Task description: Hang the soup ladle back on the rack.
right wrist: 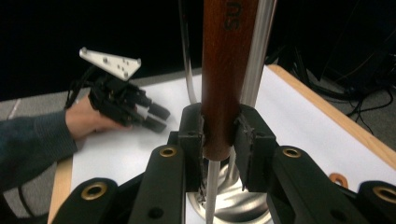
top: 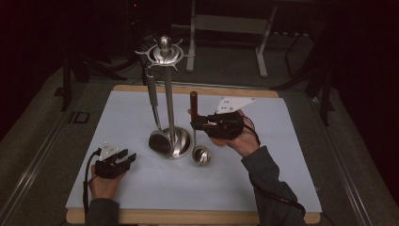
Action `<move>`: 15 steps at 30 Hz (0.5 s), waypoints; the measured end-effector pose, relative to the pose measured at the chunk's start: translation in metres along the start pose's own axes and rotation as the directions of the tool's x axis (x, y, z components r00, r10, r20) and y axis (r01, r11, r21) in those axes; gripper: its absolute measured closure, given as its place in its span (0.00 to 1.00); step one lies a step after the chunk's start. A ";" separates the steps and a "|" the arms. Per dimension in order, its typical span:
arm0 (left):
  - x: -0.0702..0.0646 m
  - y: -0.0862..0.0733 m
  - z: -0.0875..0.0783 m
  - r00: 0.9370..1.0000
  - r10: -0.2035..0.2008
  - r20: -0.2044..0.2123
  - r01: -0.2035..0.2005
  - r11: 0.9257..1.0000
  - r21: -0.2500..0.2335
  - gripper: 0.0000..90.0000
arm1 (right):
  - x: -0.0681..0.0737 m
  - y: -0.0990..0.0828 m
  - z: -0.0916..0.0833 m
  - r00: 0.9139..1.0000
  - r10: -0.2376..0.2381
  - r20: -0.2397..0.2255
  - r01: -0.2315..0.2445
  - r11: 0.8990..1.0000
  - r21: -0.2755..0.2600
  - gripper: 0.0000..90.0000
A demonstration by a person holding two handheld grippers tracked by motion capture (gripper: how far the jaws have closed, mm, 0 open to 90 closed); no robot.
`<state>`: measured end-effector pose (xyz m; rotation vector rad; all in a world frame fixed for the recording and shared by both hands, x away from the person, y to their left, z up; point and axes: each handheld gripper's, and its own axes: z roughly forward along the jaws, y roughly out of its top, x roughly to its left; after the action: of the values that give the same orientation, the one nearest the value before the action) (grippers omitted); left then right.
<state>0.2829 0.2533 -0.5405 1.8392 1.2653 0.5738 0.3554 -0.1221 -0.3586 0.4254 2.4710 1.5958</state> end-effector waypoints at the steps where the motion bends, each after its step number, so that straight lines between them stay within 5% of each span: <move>1: 0.000 0.000 0.000 1.000 0.000 0.000 0.000 1.000 -0.001 0.65 | 0.000 0.003 -0.001 1.000 0.000 0.001 0.000 1.000 -0.005 0.82; 15: 0.000 0.000 0.000 1.000 -0.001 0.000 0.001 1.000 0.000 0.65 | 0.005 0.048 -0.005 0.999 -0.001 0.044 0.004 0.997 -0.083 0.82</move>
<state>0.2829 0.2534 -0.5405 1.8383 1.2660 0.5727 0.3558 -0.1064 -0.3130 0.4398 2.3633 1.6630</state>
